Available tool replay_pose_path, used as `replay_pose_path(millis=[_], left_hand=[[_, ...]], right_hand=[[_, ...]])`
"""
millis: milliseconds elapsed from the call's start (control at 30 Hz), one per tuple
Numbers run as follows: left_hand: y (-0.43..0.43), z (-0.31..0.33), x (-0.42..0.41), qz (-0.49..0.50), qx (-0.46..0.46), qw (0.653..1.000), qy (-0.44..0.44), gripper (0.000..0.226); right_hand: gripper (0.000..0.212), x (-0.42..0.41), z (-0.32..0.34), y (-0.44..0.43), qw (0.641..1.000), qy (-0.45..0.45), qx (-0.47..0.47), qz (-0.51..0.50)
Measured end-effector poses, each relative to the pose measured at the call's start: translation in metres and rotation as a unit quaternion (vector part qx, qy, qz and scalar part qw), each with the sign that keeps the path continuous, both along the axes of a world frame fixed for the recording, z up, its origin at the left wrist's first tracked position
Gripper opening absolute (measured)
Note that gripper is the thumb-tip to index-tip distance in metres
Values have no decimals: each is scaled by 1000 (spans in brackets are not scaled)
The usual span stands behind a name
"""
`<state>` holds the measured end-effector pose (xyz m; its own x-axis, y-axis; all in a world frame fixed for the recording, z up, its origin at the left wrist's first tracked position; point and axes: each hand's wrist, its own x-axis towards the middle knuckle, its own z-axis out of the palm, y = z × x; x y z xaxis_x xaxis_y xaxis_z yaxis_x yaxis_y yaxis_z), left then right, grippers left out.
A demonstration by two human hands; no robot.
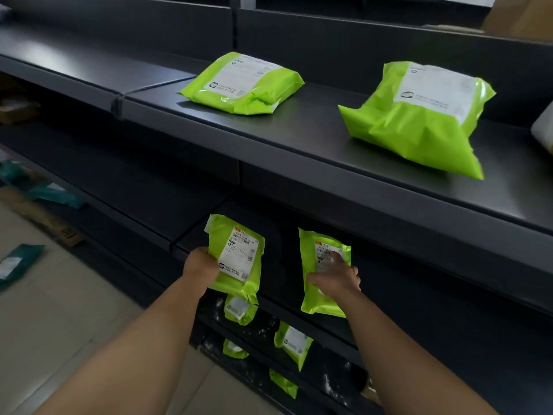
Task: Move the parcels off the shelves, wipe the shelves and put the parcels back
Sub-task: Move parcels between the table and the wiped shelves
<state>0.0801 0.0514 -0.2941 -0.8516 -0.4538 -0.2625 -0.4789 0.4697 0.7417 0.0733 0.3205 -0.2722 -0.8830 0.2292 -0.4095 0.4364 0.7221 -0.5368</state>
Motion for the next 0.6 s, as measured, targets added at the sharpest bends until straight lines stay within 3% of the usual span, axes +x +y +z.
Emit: replay_pose_path(millis=[367, 600], left_hand=[[-49, -9, -86, -96, 19, 995, -23, 26], [-53, -20, -120, -165, -21, 985, -50, 24]], right_hand=[[84, -23, -13, -56, 991, -15, 17, -132], [79, -34, -28, -72, 976, -15, 74, -207]])
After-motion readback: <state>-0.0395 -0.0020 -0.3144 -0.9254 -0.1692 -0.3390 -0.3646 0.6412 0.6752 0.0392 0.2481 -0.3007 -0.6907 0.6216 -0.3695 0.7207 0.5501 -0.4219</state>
